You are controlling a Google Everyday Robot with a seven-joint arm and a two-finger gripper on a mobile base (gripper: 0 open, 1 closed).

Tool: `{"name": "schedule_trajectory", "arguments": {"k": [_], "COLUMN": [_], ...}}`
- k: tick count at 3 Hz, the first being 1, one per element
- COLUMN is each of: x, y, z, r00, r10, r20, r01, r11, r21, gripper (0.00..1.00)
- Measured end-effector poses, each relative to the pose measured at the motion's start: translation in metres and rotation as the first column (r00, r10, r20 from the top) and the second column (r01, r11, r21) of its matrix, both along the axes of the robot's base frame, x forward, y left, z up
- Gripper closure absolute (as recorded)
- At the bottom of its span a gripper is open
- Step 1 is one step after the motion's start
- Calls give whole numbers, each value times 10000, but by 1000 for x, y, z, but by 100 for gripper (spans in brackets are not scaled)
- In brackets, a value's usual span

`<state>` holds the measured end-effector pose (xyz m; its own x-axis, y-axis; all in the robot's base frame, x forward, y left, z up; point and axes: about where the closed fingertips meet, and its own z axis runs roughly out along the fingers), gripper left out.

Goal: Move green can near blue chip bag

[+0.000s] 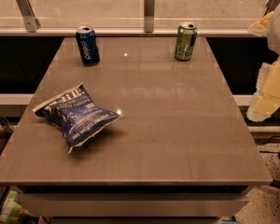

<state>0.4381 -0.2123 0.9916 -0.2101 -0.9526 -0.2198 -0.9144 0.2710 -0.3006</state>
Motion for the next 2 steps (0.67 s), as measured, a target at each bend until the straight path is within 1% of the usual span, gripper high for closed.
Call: {"name": "schedule_trajectory", "arguments": {"k": [1, 2], "x": [0, 4], "y": [0, 1], "z": [0, 2], "r00": [10000, 9999], "r10": [0, -34], "r20": [0, 165], "r01": [0, 32], "r11": [10000, 9999], "r21": [0, 158], "gripper": [0, 0]}}
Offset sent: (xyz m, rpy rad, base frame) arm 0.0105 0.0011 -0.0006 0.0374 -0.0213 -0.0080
